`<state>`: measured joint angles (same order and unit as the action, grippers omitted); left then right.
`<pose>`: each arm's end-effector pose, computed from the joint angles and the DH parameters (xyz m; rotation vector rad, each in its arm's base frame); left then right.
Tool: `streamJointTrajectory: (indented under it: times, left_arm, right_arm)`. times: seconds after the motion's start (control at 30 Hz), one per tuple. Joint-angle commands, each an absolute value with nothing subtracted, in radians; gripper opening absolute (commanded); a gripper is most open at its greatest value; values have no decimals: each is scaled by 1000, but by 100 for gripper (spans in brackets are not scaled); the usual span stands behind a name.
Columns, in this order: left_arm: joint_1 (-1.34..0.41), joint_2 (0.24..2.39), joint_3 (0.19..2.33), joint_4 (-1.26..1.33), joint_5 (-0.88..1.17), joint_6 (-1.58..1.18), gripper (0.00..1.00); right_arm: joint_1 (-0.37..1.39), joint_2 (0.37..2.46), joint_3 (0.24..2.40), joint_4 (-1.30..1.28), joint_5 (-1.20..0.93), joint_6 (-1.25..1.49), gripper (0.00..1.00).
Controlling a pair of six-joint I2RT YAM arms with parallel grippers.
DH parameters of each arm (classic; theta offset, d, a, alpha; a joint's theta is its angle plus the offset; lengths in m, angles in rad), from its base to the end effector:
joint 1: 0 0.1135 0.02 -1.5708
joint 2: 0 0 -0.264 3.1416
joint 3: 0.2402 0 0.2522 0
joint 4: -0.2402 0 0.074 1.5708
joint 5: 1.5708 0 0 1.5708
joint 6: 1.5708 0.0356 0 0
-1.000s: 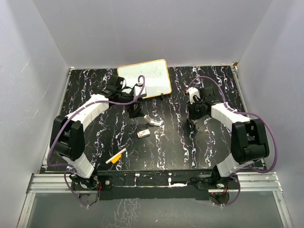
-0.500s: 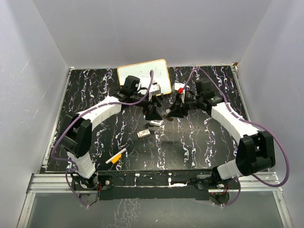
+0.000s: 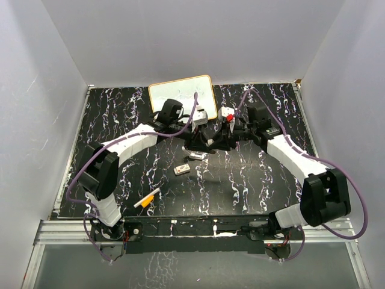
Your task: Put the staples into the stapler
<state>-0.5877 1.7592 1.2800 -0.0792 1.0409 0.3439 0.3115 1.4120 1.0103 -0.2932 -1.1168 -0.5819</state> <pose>0.3096 -0.2432 0.2644 1.4307 1.4653 -1.2419 0.2720 0.1212 0.2762 -1.3389 1.4922 1.0697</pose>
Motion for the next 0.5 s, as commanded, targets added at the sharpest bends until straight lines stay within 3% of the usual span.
streamJointTrajectory:
  times: [0.0,0.17,0.47]
  left_arm:
    - [-560,1714,1265,-70,1093,394,0]
    - [-474,1657,1183,142,1175,245,0]
    - [-463,1651,1207,123,1196,261,0]
  right_arm:
    - [256,1328,950,-145,-1163,-485,8]
    - [145,1294,845,-87,-1179,-458,14]
    - [132,1291,780,-166,-1113,-580,34]
